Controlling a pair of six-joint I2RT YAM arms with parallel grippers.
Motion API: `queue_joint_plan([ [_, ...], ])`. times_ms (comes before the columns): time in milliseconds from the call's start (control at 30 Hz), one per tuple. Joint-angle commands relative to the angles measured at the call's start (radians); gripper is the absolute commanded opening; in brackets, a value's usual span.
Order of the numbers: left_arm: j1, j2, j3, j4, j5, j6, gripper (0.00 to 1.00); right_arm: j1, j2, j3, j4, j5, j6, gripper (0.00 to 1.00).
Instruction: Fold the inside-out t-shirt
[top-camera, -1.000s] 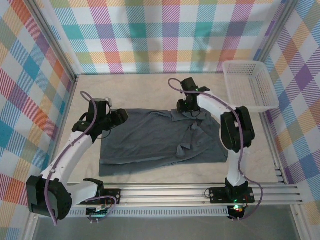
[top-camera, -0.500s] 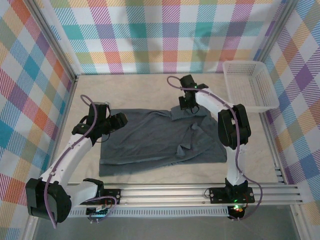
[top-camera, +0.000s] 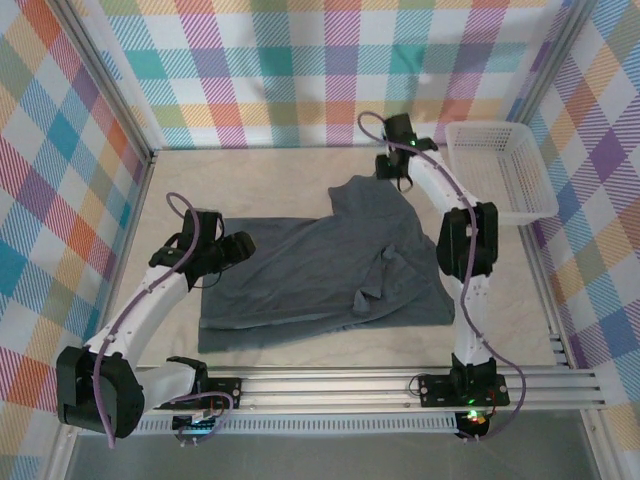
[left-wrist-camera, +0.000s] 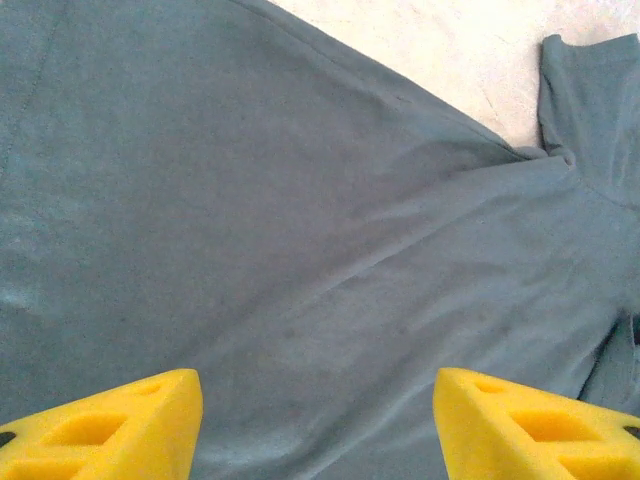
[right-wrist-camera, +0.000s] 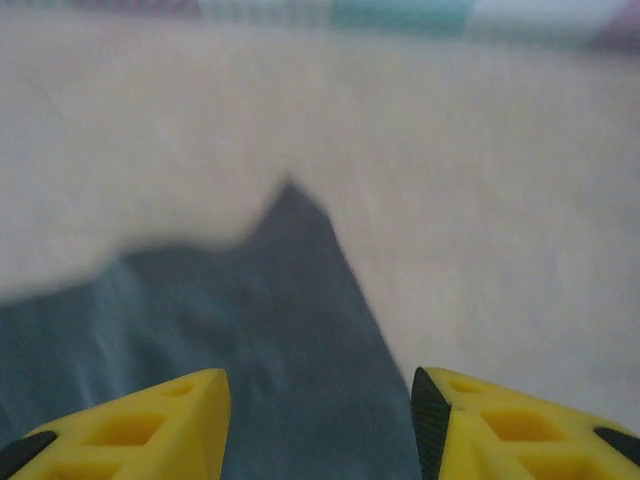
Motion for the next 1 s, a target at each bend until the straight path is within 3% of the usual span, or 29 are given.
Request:
queue_joint_plan([
  [0, -0.014, -0.015, 0.008, -0.013, -0.017, 0.022, 0.63, -0.076, -0.119, -0.18, 0.091, -0.141, 0.003, 0.54],
  [67, -0.012, 0.001, 0.018, -0.011, -0.012, 0.026, 0.63, -0.108, -0.102, -0.199, 0.078, -0.232, 0.01, 0.53],
  [167, -0.013, 0.023, 0.03, -0.009, 0.001, 0.027, 0.63, -0.112, -0.034, -0.148, 0.037, -0.26, -0.004, 0.54],
  [367, -0.013, -0.004, 0.043, -0.048, -0.013, 0.039, 0.63, -0.111, 0.105, -0.023, -0.048, -0.078, 0.026, 0.56],
  [500, -0.013, -0.013, 0.03, -0.054, -0.03, 0.047, 0.64, -0.107, 0.159, 0.02, -0.086, -0.172, 0.003, 0.57],
  [667, -0.013, 0.029, 0.049, -0.038, 0.002, 0.038, 0.65, -0.092, 0.226, 0.103, -0.182, -0.173, 0.018, 0.55],
  [767, 0.004, 0.068, 0.116, -0.069, -0.019, 0.04, 0.65, -0.092, 0.278, 0.178, -0.249, -0.15, 0.038, 0.5],
  [967, 0.101, 0.168, 0.281, -0.074, 0.03, 0.04, 0.65, -0.094, 0.318, 0.245, -0.297, -0.148, 0.041, 0.3],
])
